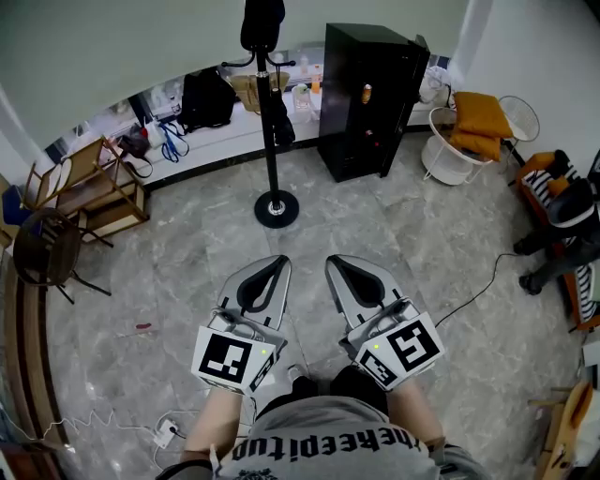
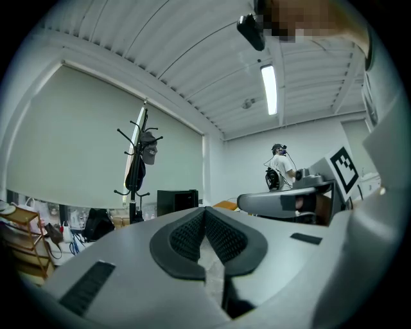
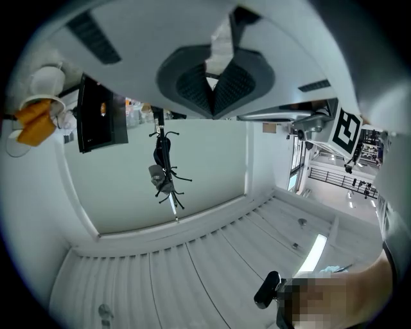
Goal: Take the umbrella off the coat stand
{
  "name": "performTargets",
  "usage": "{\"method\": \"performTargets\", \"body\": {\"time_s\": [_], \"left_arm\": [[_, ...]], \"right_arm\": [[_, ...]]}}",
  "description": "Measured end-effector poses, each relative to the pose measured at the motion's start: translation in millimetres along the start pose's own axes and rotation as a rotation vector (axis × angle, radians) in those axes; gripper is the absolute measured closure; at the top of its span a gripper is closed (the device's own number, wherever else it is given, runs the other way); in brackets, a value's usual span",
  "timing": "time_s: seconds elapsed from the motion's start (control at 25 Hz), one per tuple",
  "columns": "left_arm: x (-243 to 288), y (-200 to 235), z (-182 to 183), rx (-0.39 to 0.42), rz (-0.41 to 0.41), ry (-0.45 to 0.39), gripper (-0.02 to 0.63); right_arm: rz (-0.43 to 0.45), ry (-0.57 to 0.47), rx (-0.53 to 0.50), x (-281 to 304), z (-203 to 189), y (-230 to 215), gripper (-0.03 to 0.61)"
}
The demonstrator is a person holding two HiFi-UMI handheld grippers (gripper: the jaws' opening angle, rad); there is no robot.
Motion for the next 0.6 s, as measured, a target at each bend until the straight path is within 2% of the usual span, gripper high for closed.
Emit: {"method": "performTargets", "body": {"time_s": [0.2, 0.4, 0.6], "left_arm": [[9, 10, 1, 0.001, 0.025, -0.008, 0.598], [20, 12, 0, 0.047, 0.070, -0.004, 0.598], [34, 24, 1, 0.002, 0.124, -0.015, 0.598]], "right_arm": [[-0.019, 0.008, -0.008, 6, 1, -9, 0.568], [-0.032, 0.029, -0.042, 11, -1, -25, 0.566], [-0.003, 0.028, -0.055, 27, 0, -45, 0.566]]}}
Point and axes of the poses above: the fingertips, and each gripper's own axes: x forward along the fingers, y to its left, z out of its top, the point moved 4 cm from there along -x, backward along the fingers, and after that the axes turned 4 degrees about y, right-handed, at the moved point
